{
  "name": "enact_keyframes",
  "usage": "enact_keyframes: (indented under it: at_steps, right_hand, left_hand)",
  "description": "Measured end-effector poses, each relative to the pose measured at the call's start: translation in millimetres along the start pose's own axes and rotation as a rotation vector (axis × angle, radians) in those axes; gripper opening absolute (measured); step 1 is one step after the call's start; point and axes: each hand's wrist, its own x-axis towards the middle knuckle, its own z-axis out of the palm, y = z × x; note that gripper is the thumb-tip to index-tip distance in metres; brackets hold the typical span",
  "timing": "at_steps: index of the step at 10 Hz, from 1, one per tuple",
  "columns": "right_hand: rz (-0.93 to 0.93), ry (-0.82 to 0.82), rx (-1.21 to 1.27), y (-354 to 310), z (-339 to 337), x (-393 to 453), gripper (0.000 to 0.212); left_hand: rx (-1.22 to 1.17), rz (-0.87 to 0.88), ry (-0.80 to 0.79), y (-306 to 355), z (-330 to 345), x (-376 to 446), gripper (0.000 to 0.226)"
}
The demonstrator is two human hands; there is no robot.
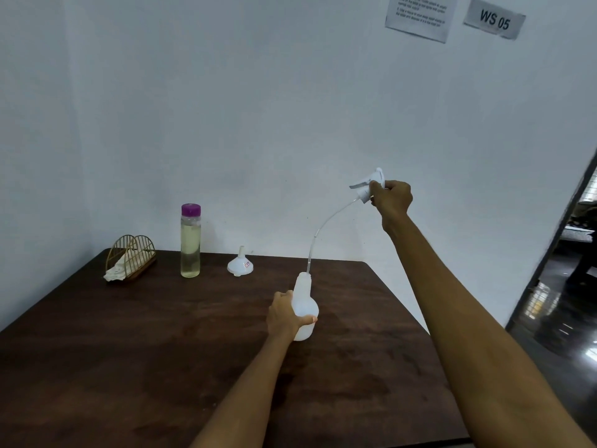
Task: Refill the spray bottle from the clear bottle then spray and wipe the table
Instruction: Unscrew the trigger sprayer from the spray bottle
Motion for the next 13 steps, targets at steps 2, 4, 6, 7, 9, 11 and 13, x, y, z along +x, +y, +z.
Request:
enact_keyframes:
  at_steps: [2, 4, 6, 7, 9, 11, 13]
  right_hand:
    - [0.252, 0.108, 0.097, 22.8, -14.5, 7.6, 0.026]
    - [0.522, 0.087, 0.202, 50.3, -34.3, 8.0, 0.016]
    - [0.759, 0.074, 0.403, 77.7, -47.8, -5.2, 0.016]
    - [0.822, 0.080, 0.445, 86.0, -51.0, -7.5, 0.032]
    - [0.849, 0.081, 0.429, 88.0, -53.4, 0.1, 0.020]
    - [0.868, 0.083, 0.451, 85.5, -57.8, 2.4, 0.019]
    - [0.861, 0.096, 0.424, 87.3, -54.6, 1.0, 0.023]
  left_hand:
    - [0.001, -0.005, 0.009, 0.9, -0.1, -0.7, 0.073]
    - [-0.008, -0.001, 0.016, 1.3, -1.0, -2.1, 0.072]
    - [0.010, -0.006, 0.009, 2.5, -2.3, -3.5, 0.073]
    - [0.006, -0.005, 0.004, 2.3, -2.5, -3.4, 0.072]
    - [0.003, -0.011, -0.001, 3.0, -2.9, -4.2, 0.073]
    - [-0.004, -0.012, -0.001, 3.0, -3.5, -4.6, 0.074]
    - [0.001, -0.005, 0.003, 3.1, -2.8, -4.5, 0.073]
